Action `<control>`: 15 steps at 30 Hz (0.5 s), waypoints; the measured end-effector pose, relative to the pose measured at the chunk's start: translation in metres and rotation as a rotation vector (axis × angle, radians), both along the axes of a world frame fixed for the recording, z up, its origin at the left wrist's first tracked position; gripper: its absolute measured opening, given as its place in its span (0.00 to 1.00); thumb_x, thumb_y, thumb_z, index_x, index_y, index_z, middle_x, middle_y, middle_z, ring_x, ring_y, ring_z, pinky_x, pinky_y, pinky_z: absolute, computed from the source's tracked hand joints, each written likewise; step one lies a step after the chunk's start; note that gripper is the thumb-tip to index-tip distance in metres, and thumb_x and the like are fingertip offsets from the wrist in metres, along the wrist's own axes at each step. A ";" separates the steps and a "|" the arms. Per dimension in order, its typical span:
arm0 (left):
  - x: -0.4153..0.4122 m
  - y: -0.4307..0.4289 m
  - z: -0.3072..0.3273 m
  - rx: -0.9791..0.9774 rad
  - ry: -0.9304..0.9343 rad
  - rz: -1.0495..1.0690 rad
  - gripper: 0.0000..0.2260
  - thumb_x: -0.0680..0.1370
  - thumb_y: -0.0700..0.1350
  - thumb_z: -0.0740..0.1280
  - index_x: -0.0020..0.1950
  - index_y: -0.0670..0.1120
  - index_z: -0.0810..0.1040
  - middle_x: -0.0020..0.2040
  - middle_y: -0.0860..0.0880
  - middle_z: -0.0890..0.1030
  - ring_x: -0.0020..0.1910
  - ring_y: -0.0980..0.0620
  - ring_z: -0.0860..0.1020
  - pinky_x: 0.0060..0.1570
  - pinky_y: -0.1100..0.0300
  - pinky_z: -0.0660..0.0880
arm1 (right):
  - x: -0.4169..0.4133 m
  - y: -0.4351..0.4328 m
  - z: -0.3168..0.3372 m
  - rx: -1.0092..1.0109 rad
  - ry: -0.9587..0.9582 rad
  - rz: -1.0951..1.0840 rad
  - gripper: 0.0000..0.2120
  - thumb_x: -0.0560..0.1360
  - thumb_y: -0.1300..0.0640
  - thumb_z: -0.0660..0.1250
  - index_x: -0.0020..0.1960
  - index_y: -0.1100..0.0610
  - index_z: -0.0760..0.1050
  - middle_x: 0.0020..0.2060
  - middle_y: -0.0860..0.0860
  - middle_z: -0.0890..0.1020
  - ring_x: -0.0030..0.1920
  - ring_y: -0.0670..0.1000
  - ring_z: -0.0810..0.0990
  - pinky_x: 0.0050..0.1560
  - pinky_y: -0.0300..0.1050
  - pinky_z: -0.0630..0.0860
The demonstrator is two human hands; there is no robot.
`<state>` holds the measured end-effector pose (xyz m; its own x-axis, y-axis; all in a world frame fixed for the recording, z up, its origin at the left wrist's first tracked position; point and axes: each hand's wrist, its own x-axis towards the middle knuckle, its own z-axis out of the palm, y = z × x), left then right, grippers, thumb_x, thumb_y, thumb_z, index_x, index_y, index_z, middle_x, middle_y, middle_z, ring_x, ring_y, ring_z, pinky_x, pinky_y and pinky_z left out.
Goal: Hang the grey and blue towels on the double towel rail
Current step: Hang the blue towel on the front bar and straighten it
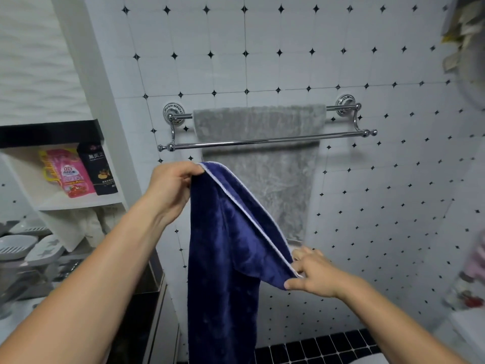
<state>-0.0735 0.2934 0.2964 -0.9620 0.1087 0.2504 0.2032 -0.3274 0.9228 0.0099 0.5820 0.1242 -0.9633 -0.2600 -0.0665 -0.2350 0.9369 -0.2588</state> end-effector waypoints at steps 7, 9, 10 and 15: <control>-0.025 -0.039 -0.017 -0.076 -0.022 0.187 0.12 0.70 0.30 0.67 0.29 0.41 0.81 0.29 0.47 0.80 0.30 0.50 0.79 0.36 0.59 0.77 | -0.008 0.041 0.033 -0.459 0.128 -0.274 0.18 0.66 0.48 0.78 0.29 0.55 0.73 0.26 0.46 0.71 0.28 0.46 0.68 0.32 0.43 0.65; -0.031 -0.052 -0.024 -0.196 -0.020 0.236 0.11 0.71 0.32 0.70 0.30 0.42 0.82 0.29 0.50 0.82 0.33 0.51 0.80 0.42 0.59 0.77 | -0.011 0.053 0.050 -0.614 0.171 -0.326 0.14 0.66 0.52 0.79 0.29 0.55 0.76 0.25 0.46 0.73 0.27 0.46 0.69 0.31 0.40 0.66; -0.033 -0.058 -0.028 -0.275 -0.015 0.245 0.08 0.72 0.34 0.71 0.32 0.42 0.82 0.29 0.51 0.83 0.34 0.53 0.81 0.45 0.60 0.76 | -0.013 0.056 0.058 -0.618 0.176 -0.317 0.11 0.66 0.54 0.79 0.30 0.53 0.79 0.25 0.46 0.76 0.28 0.45 0.71 0.31 0.37 0.68; -0.045 -0.074 -0.039 -0.465 -0.049 0.289 0.06 0.72 0.40 0.74 0.35 0.44 0.82 0.32 0.55 0.85 0.42 0.62 0.80 0.51 0.64 0.67 | -0.021 0.057 0.093 -0.353 0.208 -0.219 0.10 0.70 0.58 0.75 0.45 0.43 0.83 0.33 0.41 0.80 0.32 0.40 0.75 0.35 0.29 0.70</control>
<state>-0.1182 0.2199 0.2578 -0.9785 -0.0734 0.1927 0.1770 0.1804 0.9675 -0.0110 0.6388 0.2169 -0.9816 -0.0209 0.1899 -0.1221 0.8331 -0.5395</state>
